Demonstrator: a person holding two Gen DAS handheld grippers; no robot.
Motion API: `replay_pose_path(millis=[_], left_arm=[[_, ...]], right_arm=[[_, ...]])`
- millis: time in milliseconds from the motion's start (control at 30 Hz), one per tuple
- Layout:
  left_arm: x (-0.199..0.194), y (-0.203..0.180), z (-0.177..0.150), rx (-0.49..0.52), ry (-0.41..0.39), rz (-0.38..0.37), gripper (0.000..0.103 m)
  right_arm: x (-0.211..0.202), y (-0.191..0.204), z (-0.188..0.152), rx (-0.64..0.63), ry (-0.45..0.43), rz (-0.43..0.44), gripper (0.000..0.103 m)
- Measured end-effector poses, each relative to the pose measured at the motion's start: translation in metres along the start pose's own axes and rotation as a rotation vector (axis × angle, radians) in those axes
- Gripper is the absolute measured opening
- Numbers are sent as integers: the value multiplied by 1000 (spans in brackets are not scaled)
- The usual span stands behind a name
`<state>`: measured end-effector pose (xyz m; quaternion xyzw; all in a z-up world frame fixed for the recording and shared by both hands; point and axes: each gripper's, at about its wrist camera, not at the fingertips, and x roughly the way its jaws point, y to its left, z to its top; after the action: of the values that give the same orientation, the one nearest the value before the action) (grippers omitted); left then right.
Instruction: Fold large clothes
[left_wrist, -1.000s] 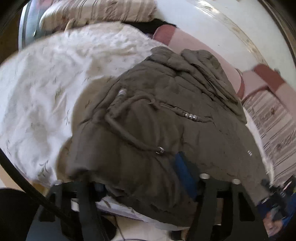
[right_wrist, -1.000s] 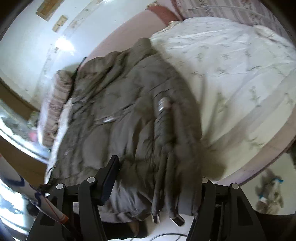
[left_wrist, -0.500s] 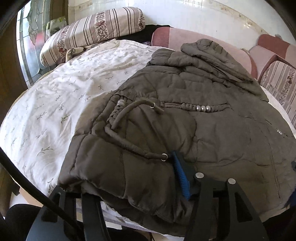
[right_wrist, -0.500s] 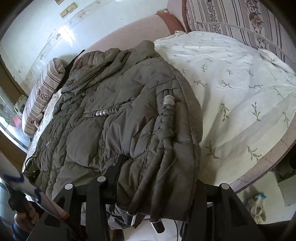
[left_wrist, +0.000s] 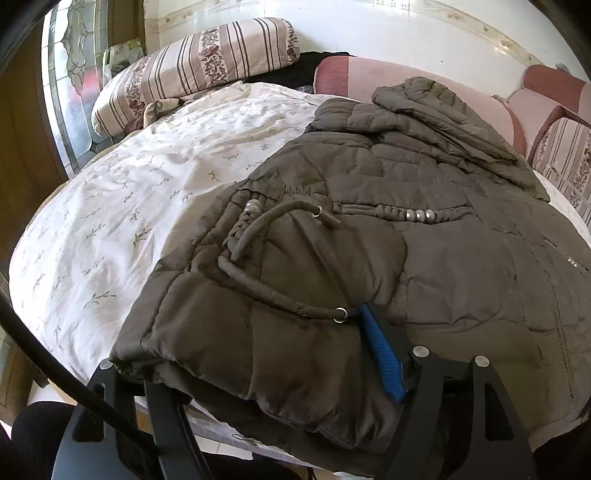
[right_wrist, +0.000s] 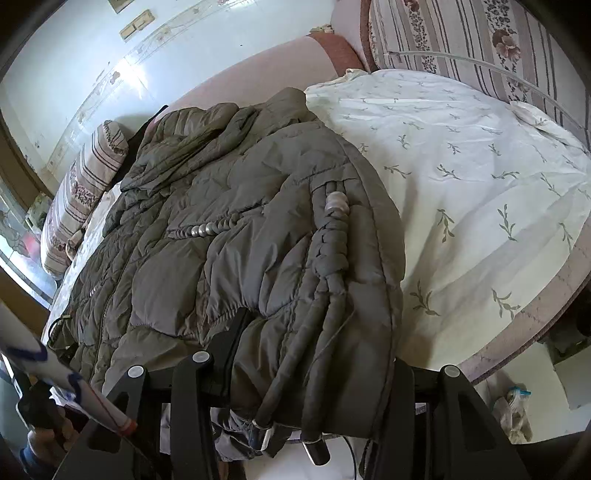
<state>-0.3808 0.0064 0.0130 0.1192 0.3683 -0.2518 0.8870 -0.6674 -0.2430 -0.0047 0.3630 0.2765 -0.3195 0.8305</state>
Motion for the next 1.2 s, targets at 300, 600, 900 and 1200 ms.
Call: replay_pose_path(millis=[300,600,900,1200], left_arm=[[-3,-11,-1,56,-26,62,74],[-6,-17,-3,95,-46,59,62],[-9,-26,-5,139,-79,69,40],[-24,-25,-2,136,-150,25,17]], right_arm=[[0,11,1,-67,11,-59,51],[1,21,0,-124,8,-120,54],[-1,24,-1,-129,-2,-133,50],[-18,29,1,-140,-82,-83,26]])
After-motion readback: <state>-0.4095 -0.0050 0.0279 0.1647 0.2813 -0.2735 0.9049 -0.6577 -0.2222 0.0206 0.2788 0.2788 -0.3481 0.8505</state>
